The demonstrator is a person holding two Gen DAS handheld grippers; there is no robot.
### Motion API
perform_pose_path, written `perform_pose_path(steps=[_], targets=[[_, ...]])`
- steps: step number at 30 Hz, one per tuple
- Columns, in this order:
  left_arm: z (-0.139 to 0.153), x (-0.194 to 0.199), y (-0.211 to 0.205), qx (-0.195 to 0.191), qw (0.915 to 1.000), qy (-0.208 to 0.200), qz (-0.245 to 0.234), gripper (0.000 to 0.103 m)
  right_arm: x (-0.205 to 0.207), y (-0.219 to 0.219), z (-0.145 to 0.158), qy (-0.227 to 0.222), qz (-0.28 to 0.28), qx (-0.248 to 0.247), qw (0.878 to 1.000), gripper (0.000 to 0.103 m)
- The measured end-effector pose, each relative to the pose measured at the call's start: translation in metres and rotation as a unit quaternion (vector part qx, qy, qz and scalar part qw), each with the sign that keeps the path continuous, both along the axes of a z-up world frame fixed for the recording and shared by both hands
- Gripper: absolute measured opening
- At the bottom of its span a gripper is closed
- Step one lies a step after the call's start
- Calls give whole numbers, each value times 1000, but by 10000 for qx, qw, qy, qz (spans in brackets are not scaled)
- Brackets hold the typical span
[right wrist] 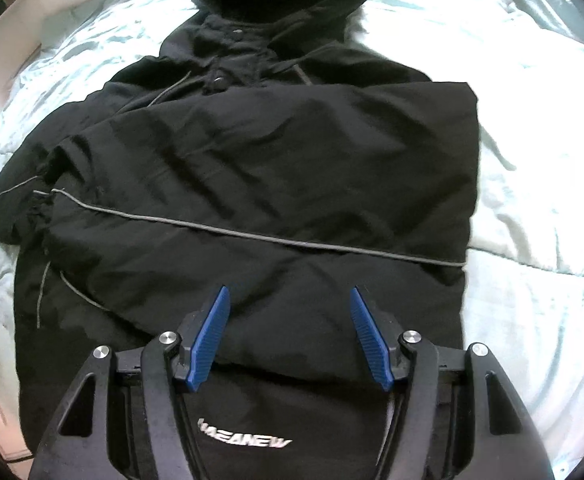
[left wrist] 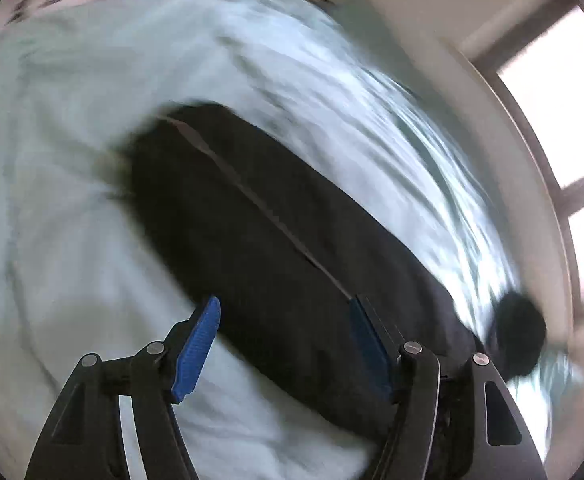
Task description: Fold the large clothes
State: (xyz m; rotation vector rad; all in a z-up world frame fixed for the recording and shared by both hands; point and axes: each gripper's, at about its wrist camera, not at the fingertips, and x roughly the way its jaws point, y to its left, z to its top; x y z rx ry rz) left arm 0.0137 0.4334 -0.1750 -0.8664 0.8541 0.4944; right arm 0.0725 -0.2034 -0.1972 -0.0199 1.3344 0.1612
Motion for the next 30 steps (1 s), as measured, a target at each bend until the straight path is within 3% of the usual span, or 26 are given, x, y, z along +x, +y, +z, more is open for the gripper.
perform_pose_path(steps=[6,12,13,14,15,18,24,27,30], targets=[[-27,-7,66,20,9971,220,733,68,4,18,3,76,111,58,9999,66],[-55,9,79,-245,9984,49,509,67,7,25,-1,207,200,-98,9995,66],[-54,13,75,-94,9990,70,433,63,6,25,-3,239,193,-104,9995,66],[-52,18,72,57,9993,90,360,46,6,25,-3,254,185,-86,9995,66],[-49,23,67,209,9994,140,258,30,6,25,-4,275,159,-45,9995,66],[-29,27,52,662,9978,92,41,19,4,22,-6,288,78,36,9995,66],[36,30,-6,1254,9877,-486,-796,17,-2,19,-2,237,9,196,9995,66],[62,36,-50,1445,9779,-710,-1332,16,-5,20,2,204,44,273,9994,66],[82,44,-108,1436,9625,-973,-2087,16,-9,22,8,150,85,422,9990,66]])
